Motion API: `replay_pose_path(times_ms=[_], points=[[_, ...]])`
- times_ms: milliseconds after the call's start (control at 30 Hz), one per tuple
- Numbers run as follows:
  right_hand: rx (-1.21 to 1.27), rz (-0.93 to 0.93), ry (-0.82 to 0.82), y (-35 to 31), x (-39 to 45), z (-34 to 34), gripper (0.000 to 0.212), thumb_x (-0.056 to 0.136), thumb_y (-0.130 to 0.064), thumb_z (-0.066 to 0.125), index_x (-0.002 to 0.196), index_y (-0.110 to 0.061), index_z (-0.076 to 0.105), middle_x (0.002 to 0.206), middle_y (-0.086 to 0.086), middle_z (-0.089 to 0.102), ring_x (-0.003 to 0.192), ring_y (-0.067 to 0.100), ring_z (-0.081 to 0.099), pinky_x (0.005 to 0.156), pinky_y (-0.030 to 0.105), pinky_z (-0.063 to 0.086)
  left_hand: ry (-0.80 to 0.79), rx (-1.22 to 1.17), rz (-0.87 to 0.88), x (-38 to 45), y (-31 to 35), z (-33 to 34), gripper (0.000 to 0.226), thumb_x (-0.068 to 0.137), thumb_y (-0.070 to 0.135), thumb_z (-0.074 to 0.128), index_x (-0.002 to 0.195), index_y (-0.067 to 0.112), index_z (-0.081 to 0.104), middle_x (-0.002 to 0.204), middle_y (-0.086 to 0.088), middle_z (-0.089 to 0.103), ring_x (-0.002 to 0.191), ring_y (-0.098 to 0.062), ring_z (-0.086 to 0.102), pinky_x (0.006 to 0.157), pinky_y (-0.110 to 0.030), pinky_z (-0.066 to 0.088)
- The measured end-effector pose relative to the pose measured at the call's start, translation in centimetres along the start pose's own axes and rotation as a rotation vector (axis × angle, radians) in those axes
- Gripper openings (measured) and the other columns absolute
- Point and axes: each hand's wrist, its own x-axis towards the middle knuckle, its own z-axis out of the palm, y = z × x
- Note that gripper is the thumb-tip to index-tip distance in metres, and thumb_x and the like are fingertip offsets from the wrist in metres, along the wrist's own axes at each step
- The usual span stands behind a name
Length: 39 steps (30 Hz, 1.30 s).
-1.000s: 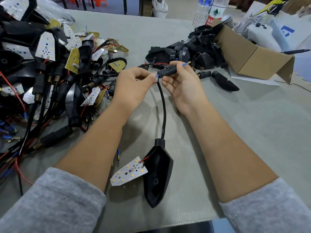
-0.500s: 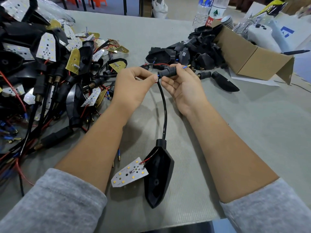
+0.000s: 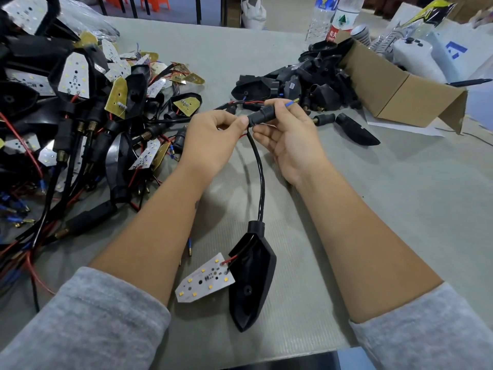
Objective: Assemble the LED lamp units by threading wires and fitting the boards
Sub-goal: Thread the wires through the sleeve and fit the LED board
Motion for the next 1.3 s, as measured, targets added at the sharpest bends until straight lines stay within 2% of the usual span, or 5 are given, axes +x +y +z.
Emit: replay_pose_path(times_ms=[467, 600, 767, 1033, 1300], points=[[0.126, 0.030, 0.086, -0.11, 0.34, 0.11, 0.016, 0.102, -0.013, 0.046, 0.092, -0.012, 0.058, 0.077, 0.010, 0.064, 0.060, 0.018, 0.062, 0.068, 0.028, 0.059, 0.017, -0.137, -0.096, 0.46, -0.13, 0.03, 0.023, 0.094, 0.019, 0.058, 0.072, 0.019, 0.050, 0.075, -0.005, 0.057, 0.059, -0.011, 0.047, 0.054, -0.024, 0.043], [0.078, 0.035, 0.062, -0.07, 0.30, 0.17, 0.009, 0.097, -0.004, 0.054, 0.094, -0.011, 0.057, 0.080, 0.007, 0.061, 0.062, 0.016, 0.061, 0.066, 0.025, 0.058, -0.016, -0.136, -0.060, 0.32, -0.14, -0.12, 0.022, 0.093, 0.016, 0.061, 0.073, 0.018, 0.053, 0.069, 0.001, 0.055, 0.059, -0.008, 0.047, 0.054, -0.018, 0.043], [0.026, 0.009, 0.022, 0.33, 0.26, 0.31, 0.012, 0.096, 0.000, 0.054, 0.093, -0.011, 0.057, 0.062, -0.003, 0.064, 0.061, 0.015, 0.061, 0.067, 0.025, 0.057, -0.070, -0.110, -0.006, 0.01, 0.06, 0.09, 0.019, 0.091, 0.012, 0.063, 0.074, 0.016, 0.059, 0.067, 0.002, 0.056, 0.059, -0.007, 0.048, 0.058, -0.017, 0.041], [0.124, 0.027, 0.070, 0.03, 0.31, 0.30, 0.010, 0.095, -0.001, 0.056, 0.096, -0.011, 0.056, 0.074, 0.004, 0.059, 0.063, 0.016, 0.060, 0.069, 0.026, 0.058, -0.018, -0.226, -0.159, 0.49, 0.17, -0.03, 0.015, 0.095, 0.019, 0.055, 0.081, 0.019, 0.060, 0.075, 0.007, 0.068, 0.059, -0.006, 0.052, 0.057, -0.020, 0.042], [0.058, 0.018, 0.001, 0.27, 0.17, 0.21, 0.008, 0.095, -0.003, 0.057, 0.091, -0.010, 0.058, 0.079, 0.008, 0.065, 0.063, 0.013, 0.064, 0.068, 0.023, 0.056, -0.030, -0.141, -0.061, 0.37, -0.22, -0.21, 0.018, 0.091, 0.020, 0.066, 0.073, 0.022, 0.065, 0.072, -0.001, 0.064, 0.063, -0.007, 0.052, 0.062, -0.019, 0.045]])
